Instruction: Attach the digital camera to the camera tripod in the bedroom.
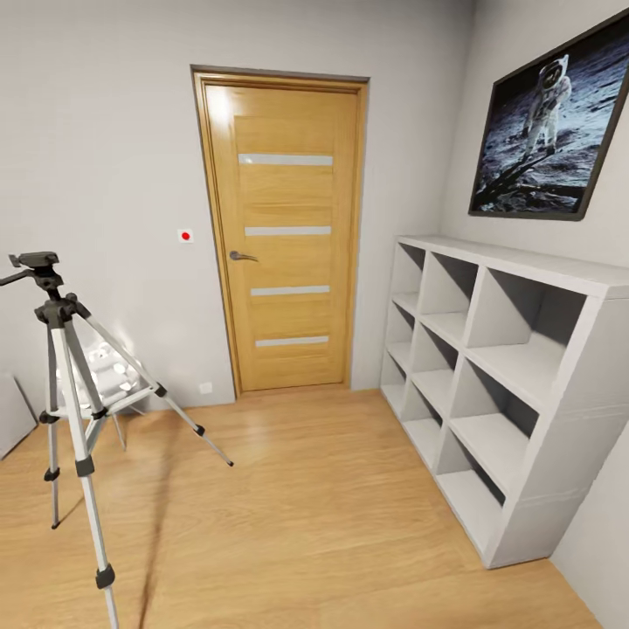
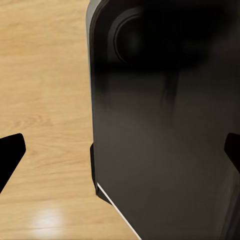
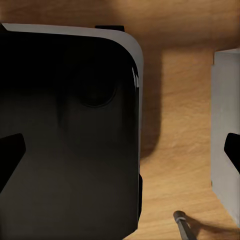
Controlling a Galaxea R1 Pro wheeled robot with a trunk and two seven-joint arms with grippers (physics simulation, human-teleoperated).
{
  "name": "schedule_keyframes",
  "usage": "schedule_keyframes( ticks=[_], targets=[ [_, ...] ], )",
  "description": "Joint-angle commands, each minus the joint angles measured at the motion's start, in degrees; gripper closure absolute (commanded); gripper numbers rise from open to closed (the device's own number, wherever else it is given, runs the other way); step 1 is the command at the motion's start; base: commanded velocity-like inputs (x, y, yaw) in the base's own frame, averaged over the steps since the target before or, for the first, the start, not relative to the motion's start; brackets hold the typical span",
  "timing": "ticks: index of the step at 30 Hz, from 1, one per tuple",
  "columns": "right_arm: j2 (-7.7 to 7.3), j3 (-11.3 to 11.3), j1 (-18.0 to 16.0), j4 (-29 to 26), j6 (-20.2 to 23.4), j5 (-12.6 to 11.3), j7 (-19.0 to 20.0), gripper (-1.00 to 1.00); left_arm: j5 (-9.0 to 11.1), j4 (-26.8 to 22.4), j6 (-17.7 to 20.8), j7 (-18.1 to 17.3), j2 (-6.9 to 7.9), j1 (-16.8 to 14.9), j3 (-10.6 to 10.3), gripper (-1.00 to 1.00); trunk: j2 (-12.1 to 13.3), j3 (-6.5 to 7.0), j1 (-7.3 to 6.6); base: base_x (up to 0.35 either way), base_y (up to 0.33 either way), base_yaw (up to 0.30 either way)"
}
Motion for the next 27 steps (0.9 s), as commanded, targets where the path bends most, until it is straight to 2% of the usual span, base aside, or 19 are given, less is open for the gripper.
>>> schedule_keyframes(
  ticks=[1,9,22,27],
  targets=[
    [-0.01,-0.02,-0.01,0.01,-0.16,-0.03,0.03,-1.0,0.06,-0.15,0.11,-0.02,0.0,0.04,-0.04,-1.0,-0.02,-0.04,0.0,0.004,-0.005,0.006],
    [-0.01,-0.02,-0.01,0.02,-0.16,-0.03,0.03,-1.0,0.06,-0.15,0.11,0.0,0.04,0.05,-0.04,-1.0,-0.02,-0.04,0.0,0.095,-0.156,0.002],
    [-0.01,-0.02,-0.01,-0.01,-0.17,-0.03,0.03,-1.0,0.06,-0.15,0.11,0.04,0.07,0.04,-0.04,-1.0,-0.02,-0.04,0.0,0.23,-0.204,0.001],
    [-0.01,-0.02,-0.01,0.01,-0.16,-0.03,0.03,-1.0,0.06,-0.15,0.08,0.04,0.07,0.04,-0.04,-1.0,-0.02,-0.04,0.0,0.09,-0.066,0.13]
  ],
)
